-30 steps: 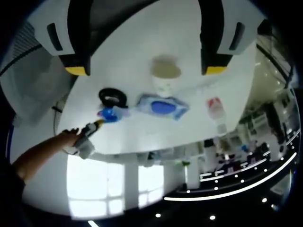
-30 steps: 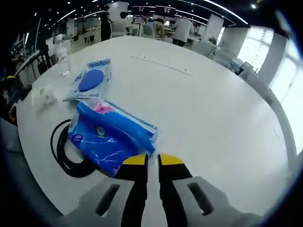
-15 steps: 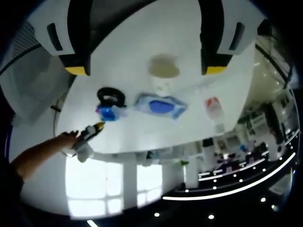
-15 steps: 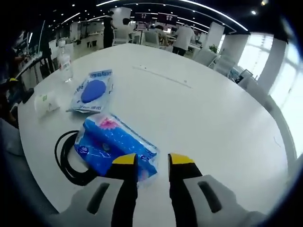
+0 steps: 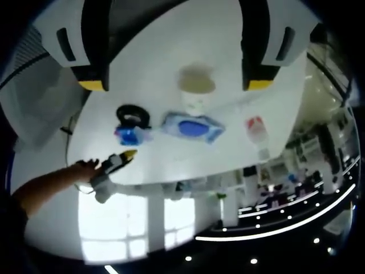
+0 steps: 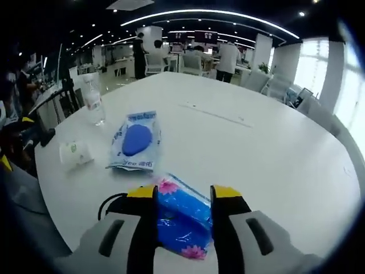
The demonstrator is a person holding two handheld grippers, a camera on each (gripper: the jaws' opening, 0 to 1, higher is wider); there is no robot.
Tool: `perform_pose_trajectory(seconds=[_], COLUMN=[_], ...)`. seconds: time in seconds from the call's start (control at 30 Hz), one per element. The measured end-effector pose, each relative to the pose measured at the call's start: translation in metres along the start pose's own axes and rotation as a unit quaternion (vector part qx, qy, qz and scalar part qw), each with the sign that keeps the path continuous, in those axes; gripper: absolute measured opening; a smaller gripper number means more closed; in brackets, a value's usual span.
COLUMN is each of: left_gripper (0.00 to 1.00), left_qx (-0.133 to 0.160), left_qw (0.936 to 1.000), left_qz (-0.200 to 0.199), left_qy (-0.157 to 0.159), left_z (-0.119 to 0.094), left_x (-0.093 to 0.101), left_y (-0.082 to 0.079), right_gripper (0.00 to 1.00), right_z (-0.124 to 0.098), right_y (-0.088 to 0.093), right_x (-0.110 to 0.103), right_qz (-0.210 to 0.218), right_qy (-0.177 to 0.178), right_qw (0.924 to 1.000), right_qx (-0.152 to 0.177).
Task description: Arrange the tabletop items into an orderly group along one side of the table until the central work area is clear of visible clutter.
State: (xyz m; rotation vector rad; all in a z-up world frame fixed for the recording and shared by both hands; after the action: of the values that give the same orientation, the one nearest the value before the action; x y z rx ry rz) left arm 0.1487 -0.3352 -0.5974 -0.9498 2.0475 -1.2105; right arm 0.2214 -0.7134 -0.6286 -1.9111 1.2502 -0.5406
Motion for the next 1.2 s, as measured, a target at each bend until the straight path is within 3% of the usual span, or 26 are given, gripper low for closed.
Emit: perform_pose_trajectory(seconds=[0.7, 1.2], left_gripper=[1.00, 1.00], left_qx=[0.012, 0.011], left_qw=[0.9998, 0.9997], left_qz=[-0.006, -0.006], left_qy=[-0.017, -0.022], left_z=[0.000, 0.000], left_x=[-0.005, -0.005], left_y=[-0.003, -0.002], right_gripper=[0.41, 0.42], right_z=[0.047, 0.068], right_y=[-0.007, -0.002], right_x=[-0.060, -0.075], right_qz=[0.027, 0.063], right_qy=[-0.075, -0.088], right_qw=[0.9968, 0.9941], right_qx=[0.000, -0.008])
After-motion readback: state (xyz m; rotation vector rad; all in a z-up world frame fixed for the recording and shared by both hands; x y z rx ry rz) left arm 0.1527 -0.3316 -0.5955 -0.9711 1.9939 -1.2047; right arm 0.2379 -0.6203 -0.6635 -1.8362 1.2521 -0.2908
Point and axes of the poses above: the point that each gripper's makers call its tool centre point, and the gripper's own axes: z roughly forward along the fingers, x roughly to its right, y roughly out of its underside, the point moved 8 cm from there along -z, roughly backward along the fingers, and after that the axes turned 14 degrees about -y, right-handed, at the moved point
